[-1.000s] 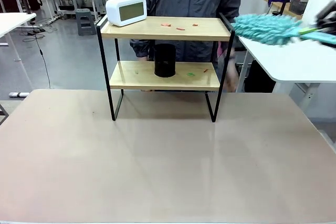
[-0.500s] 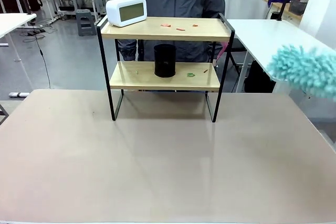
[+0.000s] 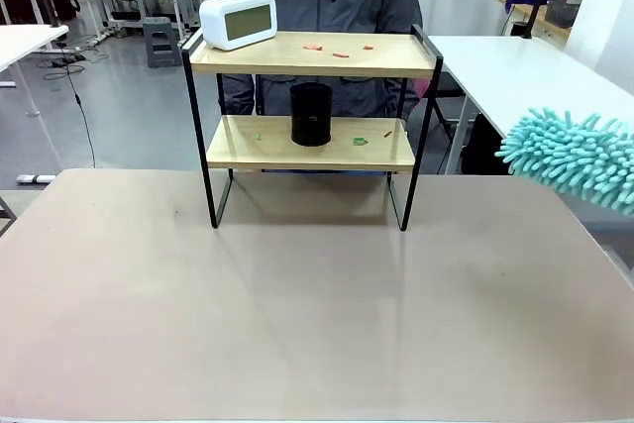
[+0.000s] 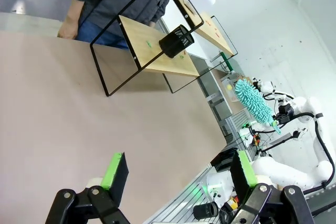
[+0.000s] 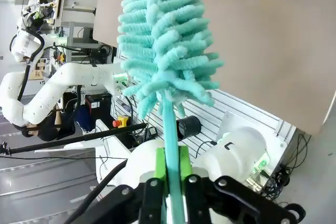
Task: Clean the shelf.
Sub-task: Pick up the Duster from the human, then clean the specific tier of the Shelf with the Duster once objects are removed.
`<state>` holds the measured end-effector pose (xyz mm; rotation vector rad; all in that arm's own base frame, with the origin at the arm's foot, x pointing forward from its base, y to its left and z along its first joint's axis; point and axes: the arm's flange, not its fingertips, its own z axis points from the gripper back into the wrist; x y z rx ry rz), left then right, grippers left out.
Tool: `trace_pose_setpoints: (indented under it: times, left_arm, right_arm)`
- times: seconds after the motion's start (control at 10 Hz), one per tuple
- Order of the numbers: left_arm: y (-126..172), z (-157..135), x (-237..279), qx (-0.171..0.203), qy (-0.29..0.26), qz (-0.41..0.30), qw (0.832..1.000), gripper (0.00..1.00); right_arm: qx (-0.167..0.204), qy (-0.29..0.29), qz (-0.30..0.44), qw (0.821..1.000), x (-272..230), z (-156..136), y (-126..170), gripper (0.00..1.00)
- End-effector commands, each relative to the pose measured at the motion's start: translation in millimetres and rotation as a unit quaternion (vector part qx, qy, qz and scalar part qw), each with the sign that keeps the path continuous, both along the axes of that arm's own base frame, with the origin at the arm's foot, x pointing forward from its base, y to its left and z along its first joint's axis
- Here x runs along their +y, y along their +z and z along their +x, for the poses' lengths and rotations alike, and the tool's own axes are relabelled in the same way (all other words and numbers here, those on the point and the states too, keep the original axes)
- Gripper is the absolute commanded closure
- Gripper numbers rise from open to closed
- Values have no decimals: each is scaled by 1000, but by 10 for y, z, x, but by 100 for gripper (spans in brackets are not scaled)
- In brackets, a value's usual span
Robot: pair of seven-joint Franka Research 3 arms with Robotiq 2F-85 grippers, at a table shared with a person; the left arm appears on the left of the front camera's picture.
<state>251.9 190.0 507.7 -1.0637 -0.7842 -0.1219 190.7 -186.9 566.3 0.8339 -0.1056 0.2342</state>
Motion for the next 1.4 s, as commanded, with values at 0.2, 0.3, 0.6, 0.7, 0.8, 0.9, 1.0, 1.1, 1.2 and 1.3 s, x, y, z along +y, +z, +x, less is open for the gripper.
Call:
trace_pose_setpoints:
  times: [0.2, 0.3, 0.6, 0.7, 0.8, 0.9, 1.0, 1.1, 1.2, 1.3]
  left_arm:
    - [21, 15, -9, -14, -3, -1, 1000, 0]
    - [21, 15, -9, -14, -3, -1, 1000, 0]
    - [21, 15, -9, -14, -3, -1, 1000, 0]
    - [21, 15, -9, -14, -3, -1, 1000, 0]
    - [21, 15, -9, -14, -3, -1, 1000, 0]
    - [21, 15, -9, -14, -3, -1, 1000, 0]
    - [21, 15, -9, -14, -3, -1, 1000, 0]
    - [21, 15, -9, -14, -3, -1, 1000, 0]
    - [21, 15, -9, -14, -3, -1, 1000, 0]
    - [21, 15, -9, -14, -3, -1, 1000, 0]
  right_arm:
    - [6, -6, 3, 1000, 41, 23, 85, 100]
    - [6, -6, 3, 1000, 41, 23, 85, 100]
    - [6, -6, 3, 1000, 41, 23, 85, 100]
    - [6, -6, 3, 1000, 41, 23, 85, 100]
    - [6, -6, 3, 1000, 41, 23, 85, 100]
    - [6, -6, 3, 1000, 41, 23, 85, 100]
    - [6, -6, 3, 1000, 41, 23, 85, 100]
    - [6, -6, 3, 1000, 41, 23, 85, 100]
    - [0, -1, -2, 1000, 1, 7, 25, 88]
    - [0, 30, -36, 999, 161, 72, 137, 88]
